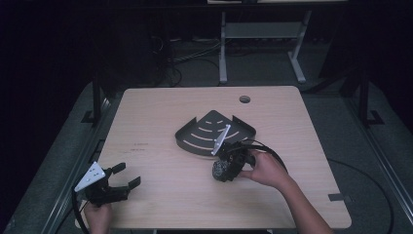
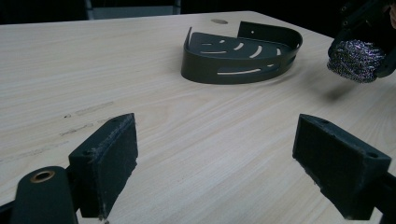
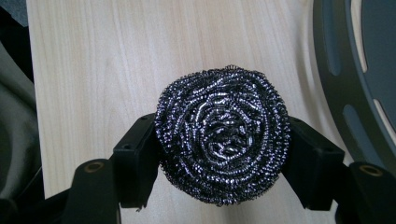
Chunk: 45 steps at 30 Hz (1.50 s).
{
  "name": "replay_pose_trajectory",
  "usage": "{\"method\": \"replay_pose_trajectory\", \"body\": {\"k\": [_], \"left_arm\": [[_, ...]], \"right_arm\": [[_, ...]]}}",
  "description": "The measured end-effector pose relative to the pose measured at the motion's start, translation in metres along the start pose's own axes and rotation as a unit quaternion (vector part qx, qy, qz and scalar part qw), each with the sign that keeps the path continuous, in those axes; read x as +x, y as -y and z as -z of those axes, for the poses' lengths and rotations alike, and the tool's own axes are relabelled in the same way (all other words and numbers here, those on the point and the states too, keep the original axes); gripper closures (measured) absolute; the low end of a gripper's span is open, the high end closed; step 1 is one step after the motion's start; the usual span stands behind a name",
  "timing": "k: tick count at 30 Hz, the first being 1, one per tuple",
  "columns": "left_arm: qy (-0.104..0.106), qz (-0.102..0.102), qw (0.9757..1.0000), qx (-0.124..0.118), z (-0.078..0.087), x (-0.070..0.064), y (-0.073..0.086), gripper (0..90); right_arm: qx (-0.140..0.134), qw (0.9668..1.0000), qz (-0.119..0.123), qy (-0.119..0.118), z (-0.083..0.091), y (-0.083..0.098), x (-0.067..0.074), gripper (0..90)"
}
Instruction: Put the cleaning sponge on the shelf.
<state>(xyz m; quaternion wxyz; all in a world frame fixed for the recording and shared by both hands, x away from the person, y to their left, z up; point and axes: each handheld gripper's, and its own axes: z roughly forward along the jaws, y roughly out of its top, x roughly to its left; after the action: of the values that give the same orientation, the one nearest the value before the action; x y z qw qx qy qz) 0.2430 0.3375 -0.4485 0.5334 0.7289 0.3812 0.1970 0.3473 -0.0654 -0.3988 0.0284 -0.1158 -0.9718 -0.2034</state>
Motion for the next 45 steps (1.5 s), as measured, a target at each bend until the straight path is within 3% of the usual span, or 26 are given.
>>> {"method": "replay_pose_trajectory", "body": {"k": [6, 14, 45], "left_arm": [[0.0, -0.001, 1.0, -0.001, 0.0, 0.0, 0.0, 13.3], [0.0, 0.0, 1.0, 0.001, 0.0, 0.0, 0.0, 13.3], [0.001, -0.005, 1.0, 0.001, -0.001, 0.0, -0.001, 13.3]], "right_arm": [[-0.01, 0.9999, -0.005, -0.002, 0.004, -0.003, -0.006, 33.2], [0.003, 1.0, -0.009, -0.001, 0.002, -0.003, -0.013, 33.2], [0.011, 0.9999, -0.002, 0.004, 0.014, -0.033, -0.034, 33.2]]}}
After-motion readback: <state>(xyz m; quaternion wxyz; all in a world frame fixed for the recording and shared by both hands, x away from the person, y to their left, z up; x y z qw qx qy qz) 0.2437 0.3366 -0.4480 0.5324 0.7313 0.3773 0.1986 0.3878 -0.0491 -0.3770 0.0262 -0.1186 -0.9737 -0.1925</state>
